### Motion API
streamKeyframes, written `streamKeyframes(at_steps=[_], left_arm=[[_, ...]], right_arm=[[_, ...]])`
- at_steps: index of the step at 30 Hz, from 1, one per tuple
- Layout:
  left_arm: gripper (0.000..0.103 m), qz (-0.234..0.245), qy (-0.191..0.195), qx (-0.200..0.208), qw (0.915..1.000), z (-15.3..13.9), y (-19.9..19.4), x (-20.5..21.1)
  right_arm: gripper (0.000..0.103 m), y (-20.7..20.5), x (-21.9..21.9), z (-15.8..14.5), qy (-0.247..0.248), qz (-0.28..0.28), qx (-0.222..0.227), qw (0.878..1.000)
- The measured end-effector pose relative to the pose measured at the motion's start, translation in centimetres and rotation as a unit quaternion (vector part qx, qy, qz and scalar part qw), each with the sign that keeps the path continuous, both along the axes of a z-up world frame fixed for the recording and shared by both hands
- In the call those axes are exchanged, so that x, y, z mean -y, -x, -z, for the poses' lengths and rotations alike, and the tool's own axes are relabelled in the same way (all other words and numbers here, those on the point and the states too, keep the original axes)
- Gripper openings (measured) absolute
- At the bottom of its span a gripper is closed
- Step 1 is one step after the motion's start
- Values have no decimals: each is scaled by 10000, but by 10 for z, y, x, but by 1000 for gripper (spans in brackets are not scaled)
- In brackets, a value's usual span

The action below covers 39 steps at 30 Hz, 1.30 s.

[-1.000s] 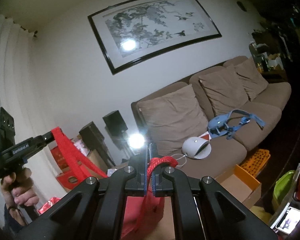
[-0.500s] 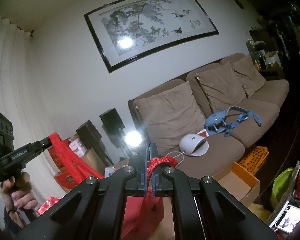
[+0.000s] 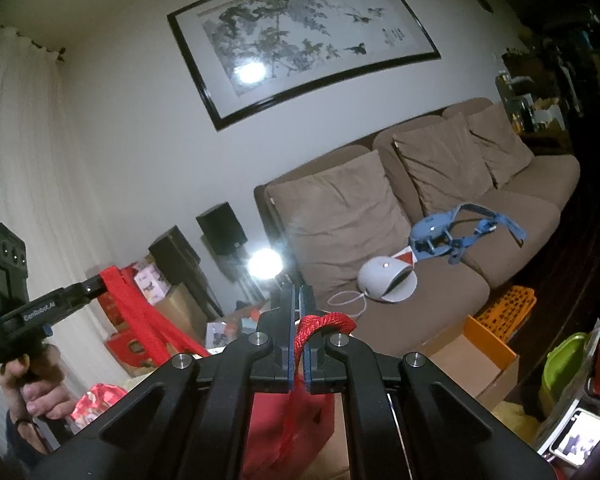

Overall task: Organize objects
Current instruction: 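Carry the red bag with both tools toward the empty cardboard box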

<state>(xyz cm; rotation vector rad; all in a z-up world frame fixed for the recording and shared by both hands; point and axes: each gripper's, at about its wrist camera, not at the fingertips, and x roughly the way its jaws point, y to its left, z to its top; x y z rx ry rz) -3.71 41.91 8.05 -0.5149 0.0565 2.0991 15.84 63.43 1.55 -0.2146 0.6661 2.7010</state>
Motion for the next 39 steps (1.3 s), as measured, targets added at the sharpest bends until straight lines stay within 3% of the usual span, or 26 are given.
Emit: streamKeyframes(at_steps=[17, 28, 39], left_arm=[[2, -52, 64, 442, 9990, 20, 22, 3], [2, -178, 223, 373, 9989, 30, 24, 1], [2, -236, 327, 406, 9984, 41, 31, -2]], right_arm=[[3, 20, 6, 12, -11, -196, 298, 9994], [3, 40, 10, 22, -96, -429, 708, 9965], [3, 46, 19, 25, -192, -547, 798, 9951]])
